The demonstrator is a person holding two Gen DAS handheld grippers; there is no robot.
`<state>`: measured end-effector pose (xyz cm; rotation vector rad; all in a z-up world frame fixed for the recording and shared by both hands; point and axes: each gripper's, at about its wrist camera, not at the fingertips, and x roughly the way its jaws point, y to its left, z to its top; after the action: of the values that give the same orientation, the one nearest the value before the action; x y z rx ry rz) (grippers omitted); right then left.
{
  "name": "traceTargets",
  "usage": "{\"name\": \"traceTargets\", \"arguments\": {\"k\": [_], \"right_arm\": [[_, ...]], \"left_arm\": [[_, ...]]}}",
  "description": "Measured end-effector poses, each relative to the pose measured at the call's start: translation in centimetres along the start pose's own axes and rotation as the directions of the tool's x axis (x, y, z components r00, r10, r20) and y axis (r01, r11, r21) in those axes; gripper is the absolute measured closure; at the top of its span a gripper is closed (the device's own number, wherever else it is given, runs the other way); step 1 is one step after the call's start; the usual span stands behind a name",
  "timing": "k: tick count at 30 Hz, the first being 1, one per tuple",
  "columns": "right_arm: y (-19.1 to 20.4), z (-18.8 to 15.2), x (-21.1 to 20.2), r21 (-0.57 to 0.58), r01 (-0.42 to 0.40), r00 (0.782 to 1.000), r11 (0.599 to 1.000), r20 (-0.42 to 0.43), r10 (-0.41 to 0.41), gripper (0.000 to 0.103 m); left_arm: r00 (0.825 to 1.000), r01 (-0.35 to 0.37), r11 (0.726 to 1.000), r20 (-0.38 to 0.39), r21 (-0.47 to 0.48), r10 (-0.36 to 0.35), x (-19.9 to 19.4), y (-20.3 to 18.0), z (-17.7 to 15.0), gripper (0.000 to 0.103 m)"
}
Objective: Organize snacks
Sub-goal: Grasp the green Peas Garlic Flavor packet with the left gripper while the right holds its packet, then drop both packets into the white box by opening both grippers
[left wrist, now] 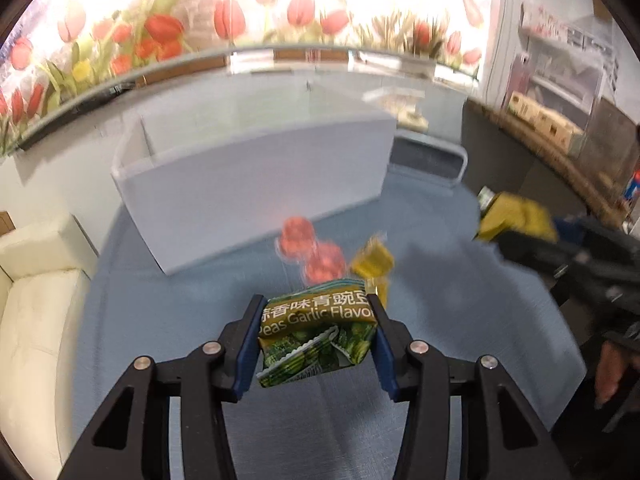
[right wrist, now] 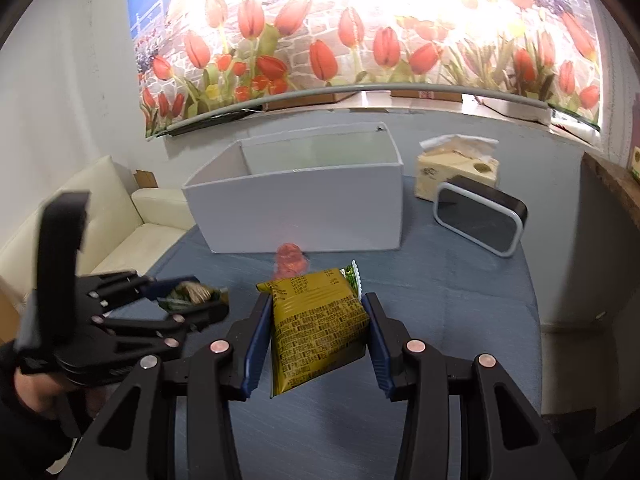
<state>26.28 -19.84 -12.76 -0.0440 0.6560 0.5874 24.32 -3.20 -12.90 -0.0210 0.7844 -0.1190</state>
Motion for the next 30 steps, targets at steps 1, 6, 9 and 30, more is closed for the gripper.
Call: {"name": "traceTargets", "arguments": {"k": [1,6,9,30], "right_arm": [[0.2,0.4,0.1,-0.003,-0.002,1.0,1.0,0.006,0.002,0.055],[0.6,3.8,1.0,-0.001,0.002,0.999,1.0,0.046,-0.002,0.055],[0.3,6.7,2.5,0.003,-0.002,0.998,1.0,0.058,0.002,0.055],[-3.4,15.8,15.8,-0.012,0.134,0.99,0.991,-0.04,-0.135,0.008]], "left_arm": [[1.0,-0.003,1.0,0.016,-0.002,0.003,-0.7,0.3,0.8,0.05],[0.997,-0.001,0.999,0.08,-0.041,0.004,-2.8,2.8,5.2,0.05],[0.994,-0.018,0.999,0.111,-0.051,0.023,-3.3,4.4,8.1,0.05],[0.997,-0.06,0.993,0.04,-0.102,0.064,7.7,11.8,16.6,0.0]]}}
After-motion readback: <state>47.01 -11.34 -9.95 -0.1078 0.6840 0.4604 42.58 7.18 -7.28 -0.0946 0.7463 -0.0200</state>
